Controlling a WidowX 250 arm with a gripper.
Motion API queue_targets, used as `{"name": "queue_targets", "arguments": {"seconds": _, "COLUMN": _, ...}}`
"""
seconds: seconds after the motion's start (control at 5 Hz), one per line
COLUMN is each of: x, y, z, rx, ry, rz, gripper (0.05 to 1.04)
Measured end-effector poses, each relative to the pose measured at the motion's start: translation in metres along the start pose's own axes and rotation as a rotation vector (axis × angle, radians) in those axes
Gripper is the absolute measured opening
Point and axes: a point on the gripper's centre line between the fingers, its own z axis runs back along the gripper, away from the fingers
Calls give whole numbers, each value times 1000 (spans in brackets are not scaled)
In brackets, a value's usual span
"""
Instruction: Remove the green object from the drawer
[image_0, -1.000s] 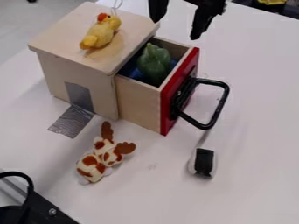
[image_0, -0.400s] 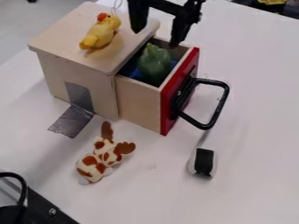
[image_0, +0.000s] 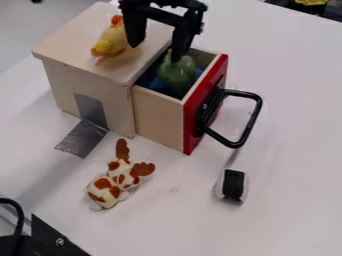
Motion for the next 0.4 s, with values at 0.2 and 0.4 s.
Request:
{"name": "queue_targets", "arguments": {"seconds": 0.2, "x": 0, "y": -2, "z": -4, "rx": -8, "ry": -5, "rz": -2, "gripper": 1001}}
{"name": "queue_targets", "arguments": {"seconds": 0.4, "x": 0, "y": -3, "z": -14, "rx": -16, "ry": 11, "rz": 0, "gripper": 1001}}
